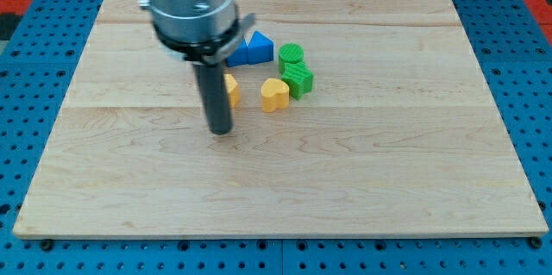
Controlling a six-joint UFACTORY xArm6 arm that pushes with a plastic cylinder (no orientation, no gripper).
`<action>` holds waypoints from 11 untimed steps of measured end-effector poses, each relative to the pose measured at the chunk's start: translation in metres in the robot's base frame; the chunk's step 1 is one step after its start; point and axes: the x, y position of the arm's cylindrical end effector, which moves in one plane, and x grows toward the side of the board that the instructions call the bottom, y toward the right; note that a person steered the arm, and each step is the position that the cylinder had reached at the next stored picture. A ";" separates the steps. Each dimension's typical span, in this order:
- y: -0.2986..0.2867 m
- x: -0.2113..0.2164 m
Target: Push yellow heart slightly upwards of the board
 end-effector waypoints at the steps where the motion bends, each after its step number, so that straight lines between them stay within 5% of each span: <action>1: 0.049 -0.001; 5: 0.078 -0.036; 11: 0.046 -0.014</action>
